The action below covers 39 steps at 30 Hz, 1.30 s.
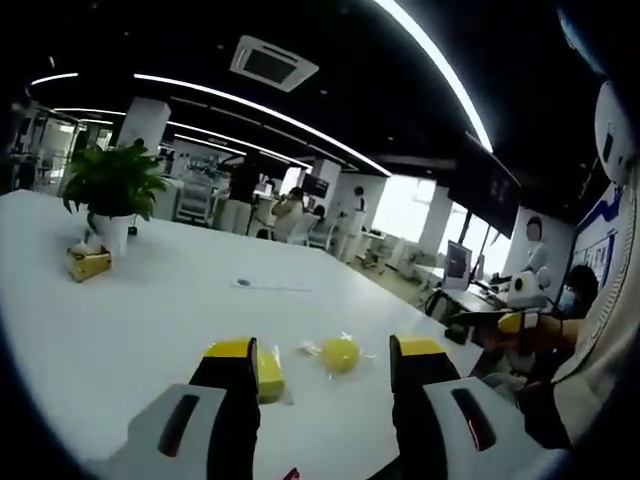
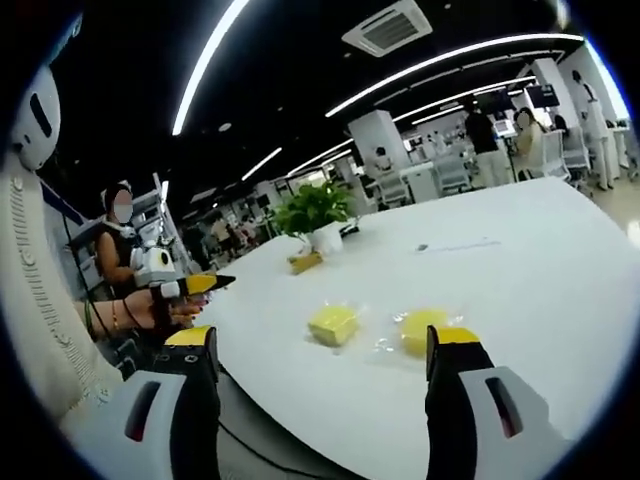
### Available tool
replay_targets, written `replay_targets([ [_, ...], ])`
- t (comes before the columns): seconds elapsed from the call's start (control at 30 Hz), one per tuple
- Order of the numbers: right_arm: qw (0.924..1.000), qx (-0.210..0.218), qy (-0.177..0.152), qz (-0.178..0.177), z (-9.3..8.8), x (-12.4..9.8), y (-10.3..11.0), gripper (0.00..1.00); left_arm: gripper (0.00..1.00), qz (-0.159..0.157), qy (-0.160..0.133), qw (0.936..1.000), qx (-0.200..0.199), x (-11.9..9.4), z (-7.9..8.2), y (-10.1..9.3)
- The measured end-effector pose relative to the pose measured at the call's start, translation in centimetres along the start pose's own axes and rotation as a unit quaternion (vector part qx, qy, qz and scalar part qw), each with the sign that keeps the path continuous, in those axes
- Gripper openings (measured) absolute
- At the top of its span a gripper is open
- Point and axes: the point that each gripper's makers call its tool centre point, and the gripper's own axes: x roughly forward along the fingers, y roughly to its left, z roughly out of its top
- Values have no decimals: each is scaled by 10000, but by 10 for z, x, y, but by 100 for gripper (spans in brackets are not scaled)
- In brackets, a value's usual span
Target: Compare the silicone blocks by pressing each to a similar depth, holding the contact briefly, and releasing to observe deformation and rebound differences across the visible hardness samples.
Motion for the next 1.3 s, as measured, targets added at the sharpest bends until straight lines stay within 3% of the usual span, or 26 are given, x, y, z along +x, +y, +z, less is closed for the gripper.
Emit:
replay_targets([
  [0.4,9999,-74,97,4,-4,-1,-1,76,48,34,59,10000,35,-4,-6,1],
  [0.6,9999,-122,-28,16,2,0,-1,78,49,55,-10,10000,47,-5,-2,2],
  [0.7,9997,-236,-20,-9,3,-1,-2,68,46,57,-44,10000,53,-6,1,2],
  [0.83,9984,-553,-101,-17,7,-2,-1,56,32,78,-29,9994,347,-8,2,1],
  [1.17,9995,-204,-243,43,13,1,-2,67,35,101,-142,9992,363,-8,10,6],
  [1.3,9996,-104,-231,82,14,2,-1,75,42,73,-114,9992,367,-7,11,5],
])
